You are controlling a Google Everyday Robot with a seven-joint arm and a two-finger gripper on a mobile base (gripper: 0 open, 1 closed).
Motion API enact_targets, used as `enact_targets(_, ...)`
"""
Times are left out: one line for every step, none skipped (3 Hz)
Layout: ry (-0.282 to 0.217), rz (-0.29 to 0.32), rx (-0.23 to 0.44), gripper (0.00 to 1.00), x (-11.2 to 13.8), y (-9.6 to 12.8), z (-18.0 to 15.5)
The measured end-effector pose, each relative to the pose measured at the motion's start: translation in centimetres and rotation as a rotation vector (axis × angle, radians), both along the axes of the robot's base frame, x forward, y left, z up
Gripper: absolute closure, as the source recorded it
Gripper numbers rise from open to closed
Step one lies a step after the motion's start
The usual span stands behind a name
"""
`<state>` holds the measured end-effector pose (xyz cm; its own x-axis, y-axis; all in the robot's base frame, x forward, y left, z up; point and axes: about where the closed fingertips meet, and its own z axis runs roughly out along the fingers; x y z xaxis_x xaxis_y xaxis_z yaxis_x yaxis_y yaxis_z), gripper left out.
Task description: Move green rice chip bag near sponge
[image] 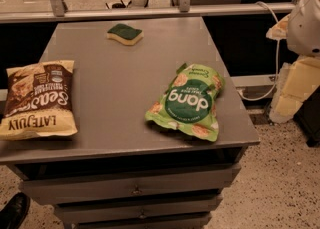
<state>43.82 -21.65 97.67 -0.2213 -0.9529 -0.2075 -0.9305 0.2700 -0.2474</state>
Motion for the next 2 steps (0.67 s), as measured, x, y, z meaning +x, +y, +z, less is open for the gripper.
enact_targets(-0.006, -0.008, 0.010, 0.00, 0.3, 0.0, -0.1)
enact_targets(-0.025, -0.062, 0.074, 0.00, 2.1, 0.2, -1.2)
